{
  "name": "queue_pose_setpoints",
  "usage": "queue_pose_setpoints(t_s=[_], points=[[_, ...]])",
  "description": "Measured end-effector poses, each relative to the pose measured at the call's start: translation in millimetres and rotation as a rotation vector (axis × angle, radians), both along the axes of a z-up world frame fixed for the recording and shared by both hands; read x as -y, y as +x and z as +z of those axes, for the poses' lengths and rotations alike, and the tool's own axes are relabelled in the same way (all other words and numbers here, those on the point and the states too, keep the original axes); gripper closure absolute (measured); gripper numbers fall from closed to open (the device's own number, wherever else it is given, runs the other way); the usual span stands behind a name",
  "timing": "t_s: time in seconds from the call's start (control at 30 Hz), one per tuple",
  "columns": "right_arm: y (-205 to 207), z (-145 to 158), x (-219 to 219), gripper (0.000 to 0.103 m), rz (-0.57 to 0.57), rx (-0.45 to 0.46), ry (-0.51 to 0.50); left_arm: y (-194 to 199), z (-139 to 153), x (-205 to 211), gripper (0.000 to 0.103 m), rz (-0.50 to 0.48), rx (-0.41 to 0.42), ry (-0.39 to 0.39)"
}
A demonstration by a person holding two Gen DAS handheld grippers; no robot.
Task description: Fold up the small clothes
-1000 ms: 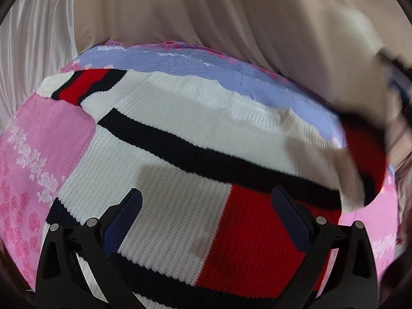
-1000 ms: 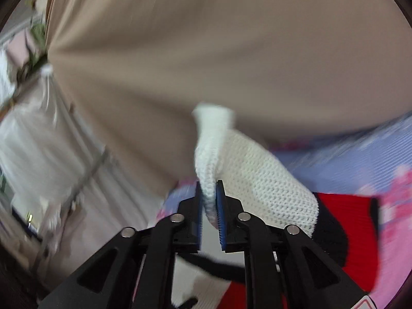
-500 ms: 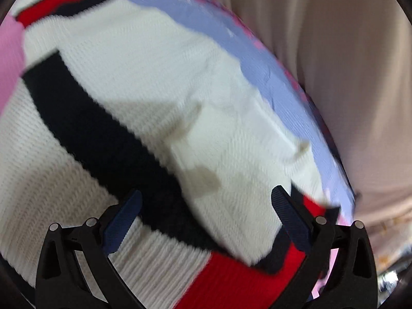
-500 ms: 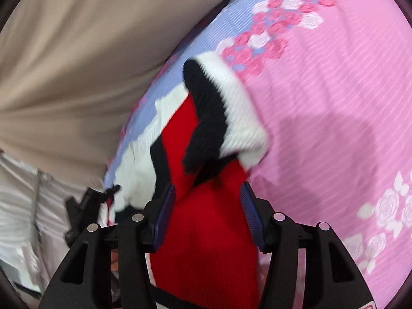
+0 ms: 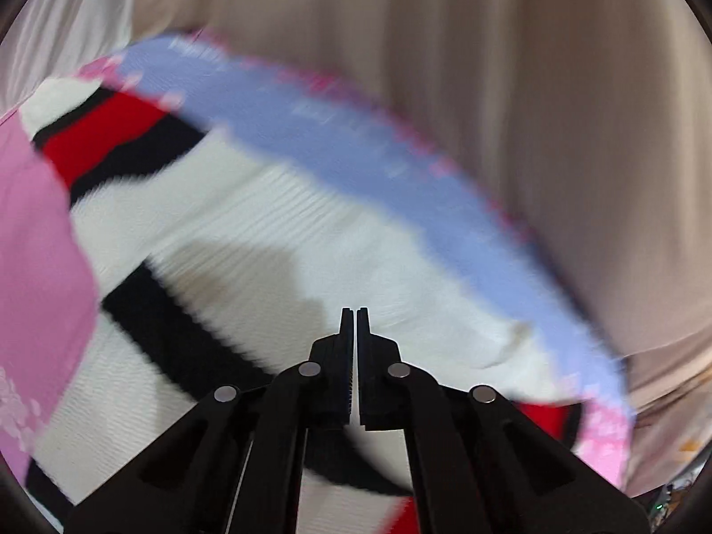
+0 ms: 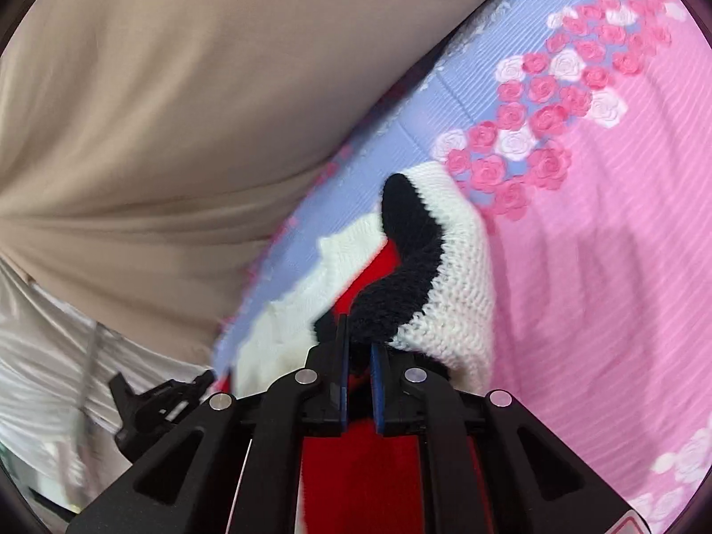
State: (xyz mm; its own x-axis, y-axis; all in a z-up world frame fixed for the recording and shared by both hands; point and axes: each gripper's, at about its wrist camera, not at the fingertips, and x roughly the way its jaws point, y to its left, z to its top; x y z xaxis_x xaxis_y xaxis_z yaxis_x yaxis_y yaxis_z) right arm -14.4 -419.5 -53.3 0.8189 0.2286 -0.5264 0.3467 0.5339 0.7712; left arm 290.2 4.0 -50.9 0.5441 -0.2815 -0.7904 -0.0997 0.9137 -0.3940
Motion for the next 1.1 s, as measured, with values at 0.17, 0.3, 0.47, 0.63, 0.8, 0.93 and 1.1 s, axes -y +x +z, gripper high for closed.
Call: queue_pose_setpoints(t_s=[0.17,0.3,0.47,0.63,0.8,0.93,1.1], points=[[-1.0,-39.1,6.9,0.088,-0.023,-0.113,0.072,-16.9,-26.9,-7.0,0.067,0.008,-0.097,-0.209],[-1.0,-30.5,6.5,0.071,-0.004,-0.109,0.045,-17.8,-26.7,18.7,0.028,-0.008,-0.102,-0.255],[8.3,-29.2,3.3,0.060,-0.013,-0.113,0.048,-0.1,-36.2,42.7,0.057,0.005,-0.128,-0.255],[17.4,-16.4,-9.4,0.089,0.015,-0.091,-0.023,5.2,9.5,27.4,0.097,-0.025,0.011,-0.294],[17.9,10.0,-17.7,0.094,0.057,-0.002,-0.098,6.4,16.4,-2.0,0.096,-0.027,0.056,-0.183],[40.7,-41.0,-31.8,0.098,0.110,-0.202,-0.139,7.2,-49.0,2.3,0.096,-0.008,-0.092,-0.108],[27.4,-43.3,-27.6,0.097,0.071,-0.171,-0.097,2.3,-50.6,8.0,0.095,-0.013,-0.051,-0.107]])
